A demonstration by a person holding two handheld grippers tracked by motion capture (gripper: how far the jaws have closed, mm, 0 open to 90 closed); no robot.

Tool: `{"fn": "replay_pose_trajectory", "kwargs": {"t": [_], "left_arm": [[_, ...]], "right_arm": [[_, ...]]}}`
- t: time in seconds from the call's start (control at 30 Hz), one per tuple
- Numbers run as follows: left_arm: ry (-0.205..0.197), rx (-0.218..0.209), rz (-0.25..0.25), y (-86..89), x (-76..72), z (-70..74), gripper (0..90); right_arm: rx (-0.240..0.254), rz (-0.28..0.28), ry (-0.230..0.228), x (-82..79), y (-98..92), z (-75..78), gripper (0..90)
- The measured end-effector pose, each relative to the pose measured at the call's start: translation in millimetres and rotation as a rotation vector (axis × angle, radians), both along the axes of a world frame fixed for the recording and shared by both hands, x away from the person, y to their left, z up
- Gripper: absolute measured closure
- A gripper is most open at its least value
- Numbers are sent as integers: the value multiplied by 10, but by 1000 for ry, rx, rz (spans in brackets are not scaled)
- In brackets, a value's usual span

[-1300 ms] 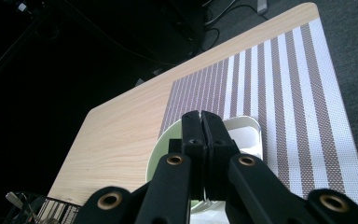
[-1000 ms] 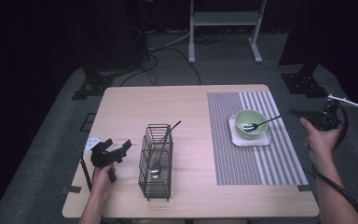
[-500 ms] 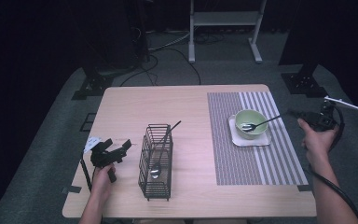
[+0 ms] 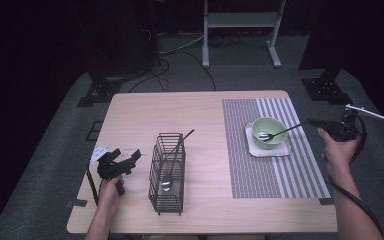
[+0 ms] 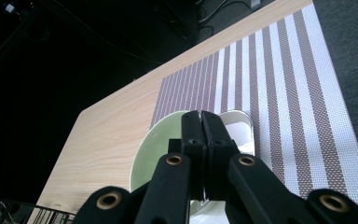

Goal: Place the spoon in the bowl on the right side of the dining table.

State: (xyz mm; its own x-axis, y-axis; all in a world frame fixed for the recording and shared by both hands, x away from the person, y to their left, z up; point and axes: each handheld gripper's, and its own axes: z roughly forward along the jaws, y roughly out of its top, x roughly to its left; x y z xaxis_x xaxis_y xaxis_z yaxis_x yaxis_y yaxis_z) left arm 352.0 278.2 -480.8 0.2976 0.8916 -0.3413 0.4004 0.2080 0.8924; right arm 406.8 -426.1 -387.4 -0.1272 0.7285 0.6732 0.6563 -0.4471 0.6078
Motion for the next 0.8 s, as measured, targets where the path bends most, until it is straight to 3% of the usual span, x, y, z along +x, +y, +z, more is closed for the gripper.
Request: {"fn": "replay_pose_trajectory", "kwargs": {"t": [0.8], "left_arm": [[1, -9, 3, 4, -1, -2, 1]], "right_arm": [[3, -2, 18, 66, 37, -105, 881]]}}
